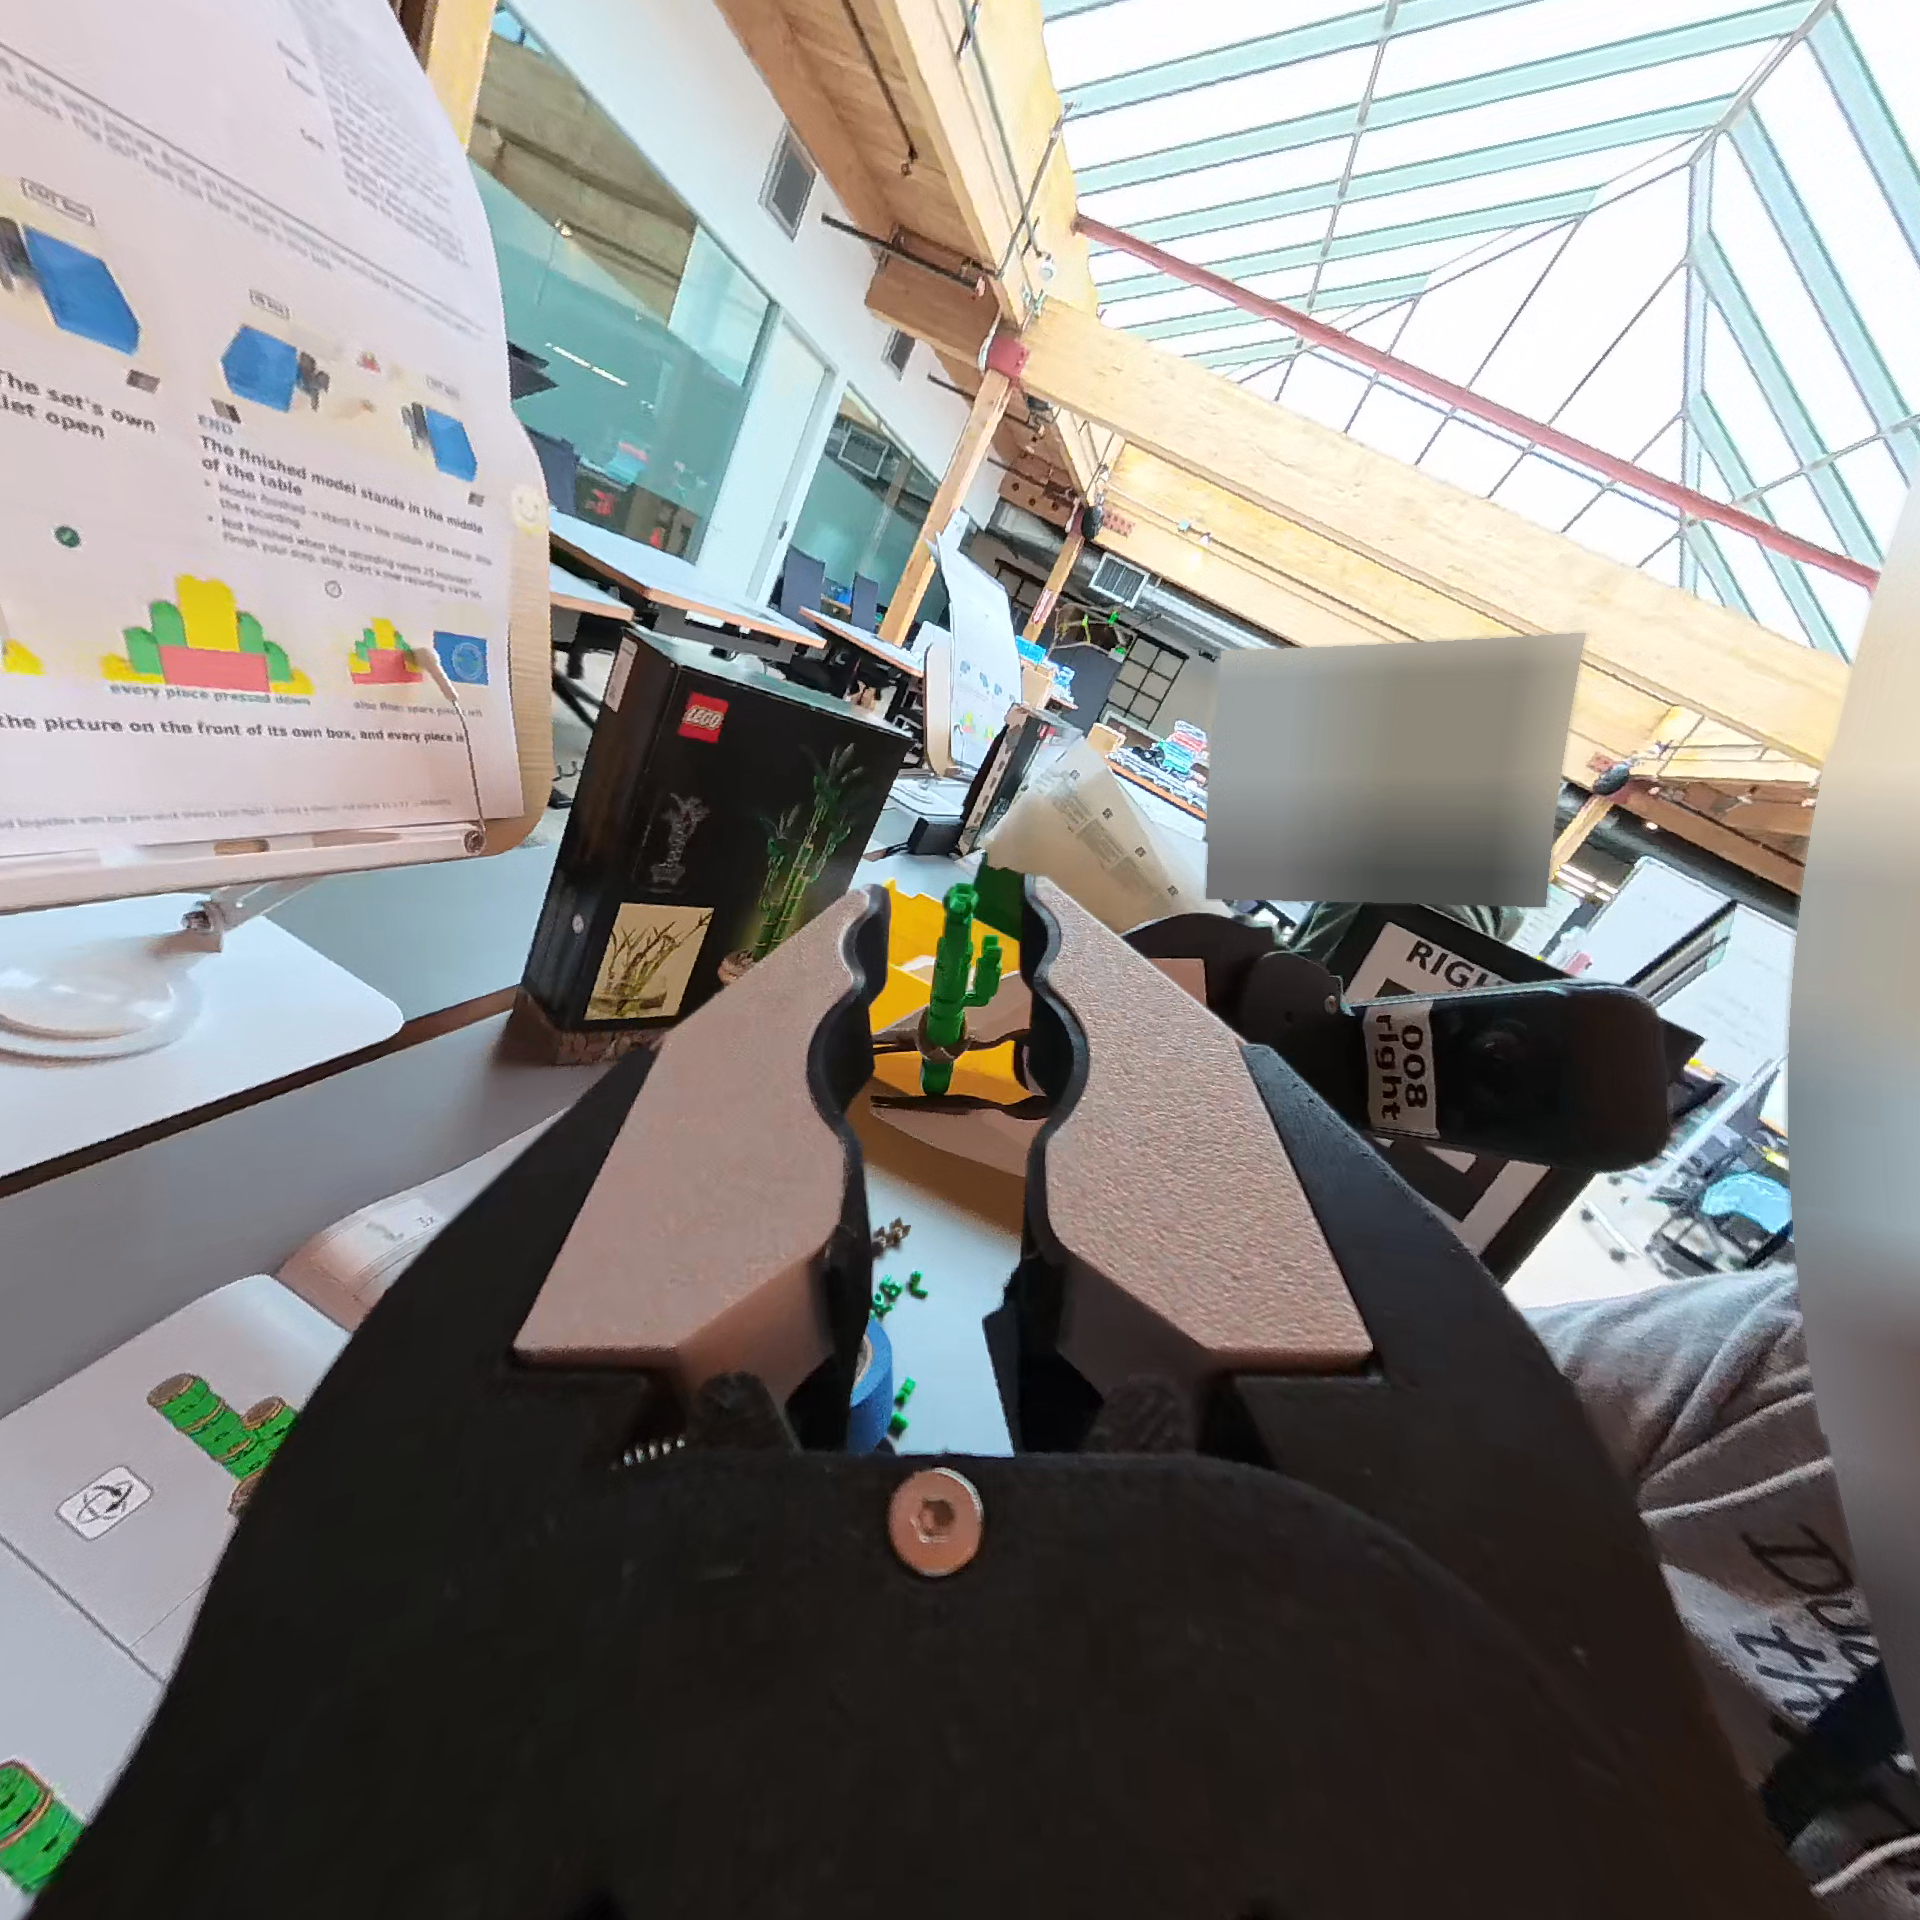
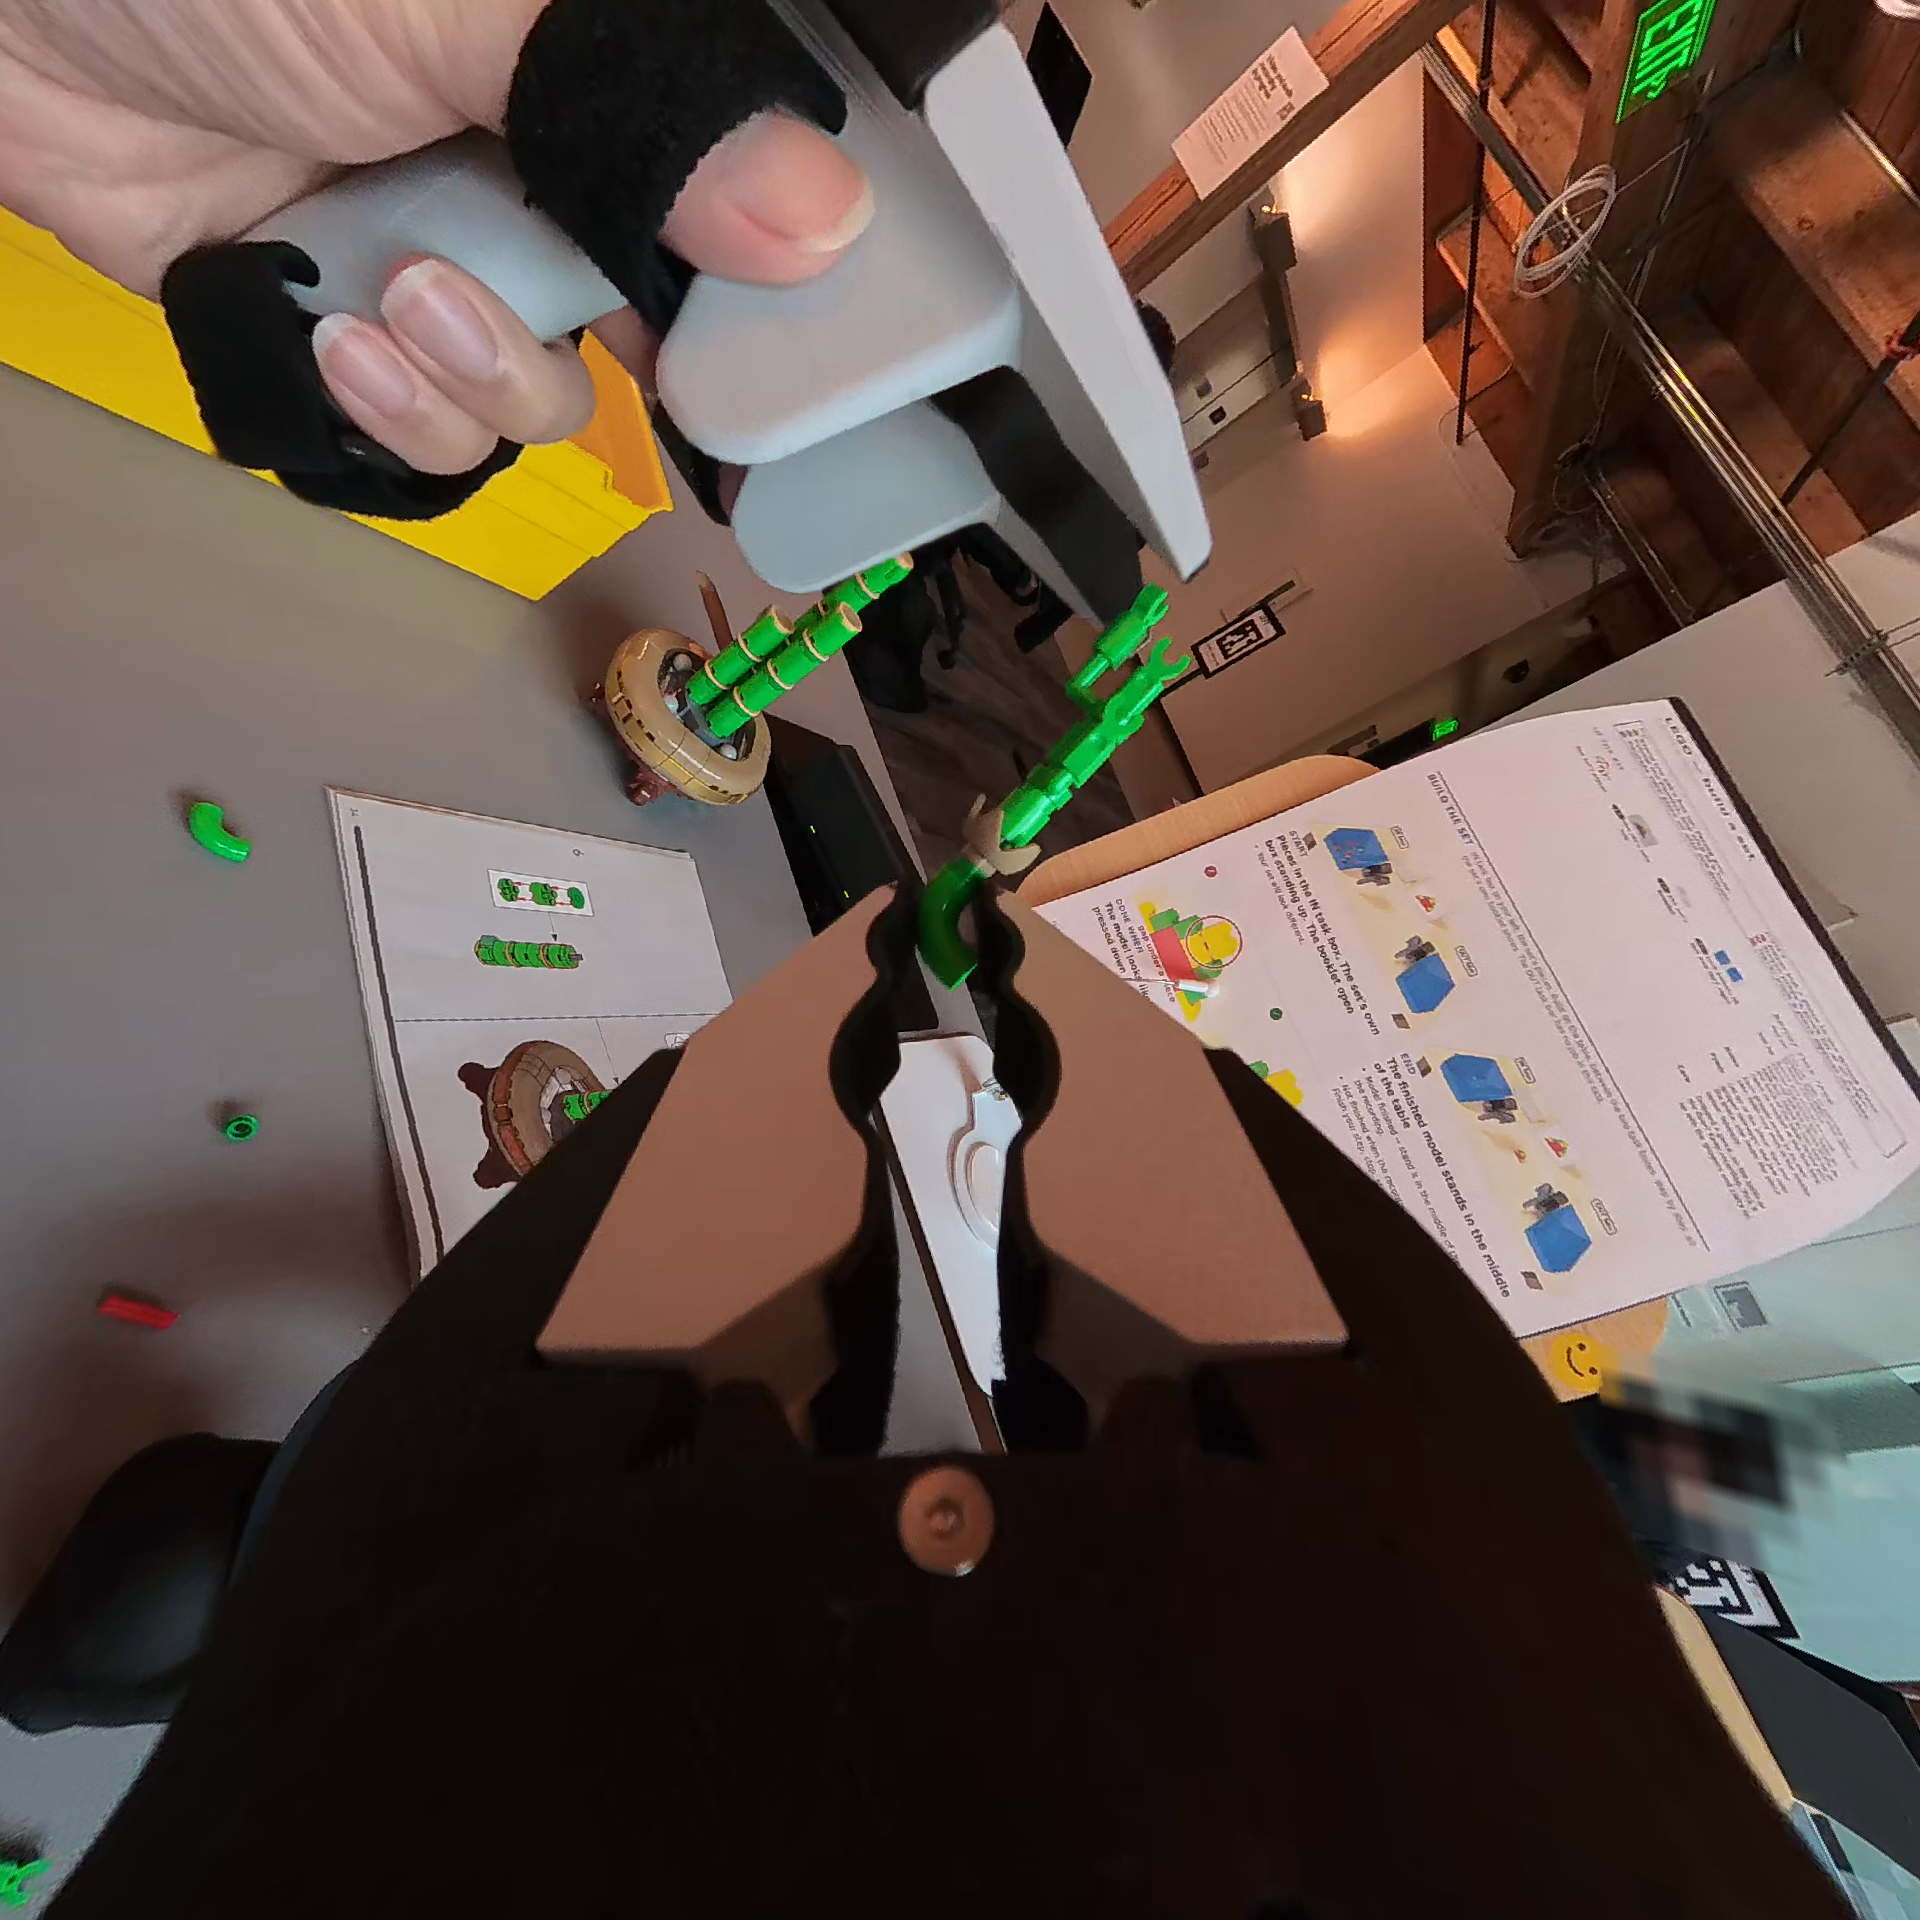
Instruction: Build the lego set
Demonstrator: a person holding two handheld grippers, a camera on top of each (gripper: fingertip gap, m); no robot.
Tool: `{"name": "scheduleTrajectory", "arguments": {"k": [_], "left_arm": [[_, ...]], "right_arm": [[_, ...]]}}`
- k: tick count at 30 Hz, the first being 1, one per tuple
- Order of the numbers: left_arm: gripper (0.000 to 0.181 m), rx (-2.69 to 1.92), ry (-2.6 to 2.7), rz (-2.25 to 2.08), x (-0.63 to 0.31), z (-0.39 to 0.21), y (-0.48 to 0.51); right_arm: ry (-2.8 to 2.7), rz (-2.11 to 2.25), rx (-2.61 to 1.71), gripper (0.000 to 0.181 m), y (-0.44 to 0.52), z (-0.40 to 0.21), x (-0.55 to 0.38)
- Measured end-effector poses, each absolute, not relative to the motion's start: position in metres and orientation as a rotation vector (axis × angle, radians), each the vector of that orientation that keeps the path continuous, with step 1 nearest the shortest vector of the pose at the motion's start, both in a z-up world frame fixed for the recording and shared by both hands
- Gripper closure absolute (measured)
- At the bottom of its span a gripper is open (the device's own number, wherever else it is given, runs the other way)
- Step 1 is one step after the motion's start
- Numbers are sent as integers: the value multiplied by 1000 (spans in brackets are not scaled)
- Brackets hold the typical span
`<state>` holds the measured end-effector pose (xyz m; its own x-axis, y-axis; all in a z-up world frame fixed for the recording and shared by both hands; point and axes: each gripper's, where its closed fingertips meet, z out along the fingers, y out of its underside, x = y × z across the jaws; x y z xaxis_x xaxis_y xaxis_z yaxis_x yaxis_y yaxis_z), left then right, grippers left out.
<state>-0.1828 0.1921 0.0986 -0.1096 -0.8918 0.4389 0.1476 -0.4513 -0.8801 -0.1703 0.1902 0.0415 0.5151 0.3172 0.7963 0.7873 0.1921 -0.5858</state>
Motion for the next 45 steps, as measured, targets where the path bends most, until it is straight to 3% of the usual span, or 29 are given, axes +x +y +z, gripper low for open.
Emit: {"name": "scheduleTrajectory", "arguments": {"k": [14, 30, 36, 42, 45], "left_arm": [[178, -1386, 871, -1601, -176, 94, 195], [178, -1398, 794, -1584, -172, 92, 203], [178, -1400, 761, -1571, -174, 93, 207], [178, -1401, 792, -1579, -165, 91, 200], [178, -1402, 817, -1573, -157, 89, 194]], "right_arm": [[-1044, -436, -1410, 173, 192, 39, -167], [-868, -141, -1492, 172, 200, 37, -172], [-741, -109, -1479, 151, 202, 48, -171], [-642, -108, -1448, 155, 200, 60, -167], [-615, -98, -1450, 171, 200, 62, -161]]}}
